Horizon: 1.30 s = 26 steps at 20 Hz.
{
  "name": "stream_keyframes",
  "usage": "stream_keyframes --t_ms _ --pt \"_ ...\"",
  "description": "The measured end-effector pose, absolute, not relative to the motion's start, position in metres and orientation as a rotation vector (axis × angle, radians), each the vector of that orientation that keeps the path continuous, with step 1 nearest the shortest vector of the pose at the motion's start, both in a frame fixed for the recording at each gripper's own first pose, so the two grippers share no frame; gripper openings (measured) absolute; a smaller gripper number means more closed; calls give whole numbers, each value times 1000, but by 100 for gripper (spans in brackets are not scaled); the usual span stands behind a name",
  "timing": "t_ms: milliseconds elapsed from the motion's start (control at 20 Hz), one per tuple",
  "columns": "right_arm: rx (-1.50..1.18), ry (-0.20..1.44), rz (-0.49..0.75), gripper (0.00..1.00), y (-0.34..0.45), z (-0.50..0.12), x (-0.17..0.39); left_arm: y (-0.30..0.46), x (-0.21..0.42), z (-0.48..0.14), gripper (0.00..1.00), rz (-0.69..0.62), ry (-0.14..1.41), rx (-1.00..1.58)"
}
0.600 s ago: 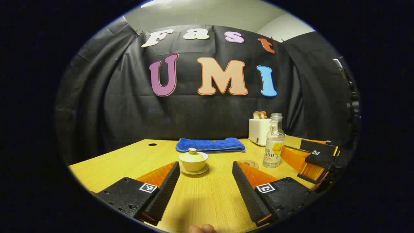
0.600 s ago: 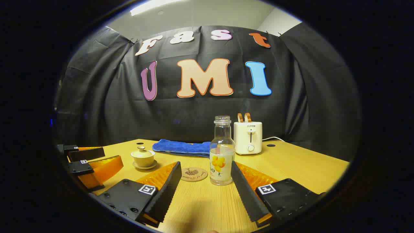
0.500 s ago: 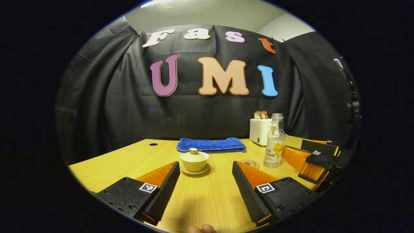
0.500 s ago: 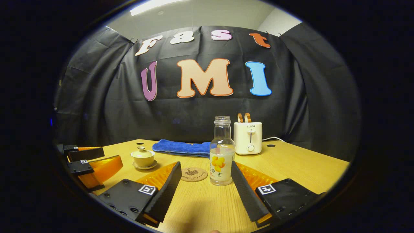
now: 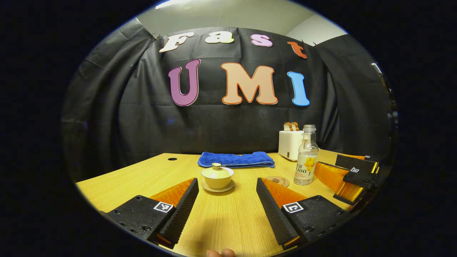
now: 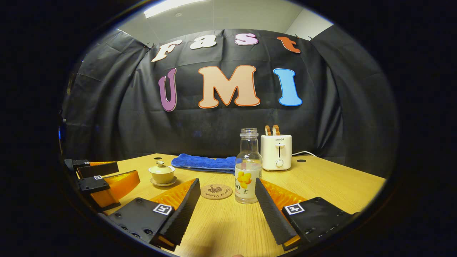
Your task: Open the teacup lid with one hand, grasp the water bottle and pour water into the teacup with the other hand; after pouring, place the water bottle on the coaster and then close the teacup lid.
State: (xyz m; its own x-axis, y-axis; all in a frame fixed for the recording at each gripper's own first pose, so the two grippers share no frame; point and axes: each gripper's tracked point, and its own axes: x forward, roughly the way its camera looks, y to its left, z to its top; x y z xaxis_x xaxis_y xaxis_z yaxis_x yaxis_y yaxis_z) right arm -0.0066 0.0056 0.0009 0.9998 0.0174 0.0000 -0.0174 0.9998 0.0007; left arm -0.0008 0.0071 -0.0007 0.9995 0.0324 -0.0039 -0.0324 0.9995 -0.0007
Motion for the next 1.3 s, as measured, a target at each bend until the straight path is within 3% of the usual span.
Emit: stream_keyframes --t_ms 1000,1300 --pt "0 1 13 97 5 2 -9 6 -3 0 95 21 6 1" --pt "0 2 13 97 5 1 -9 11 28 0 95 17 1 2"
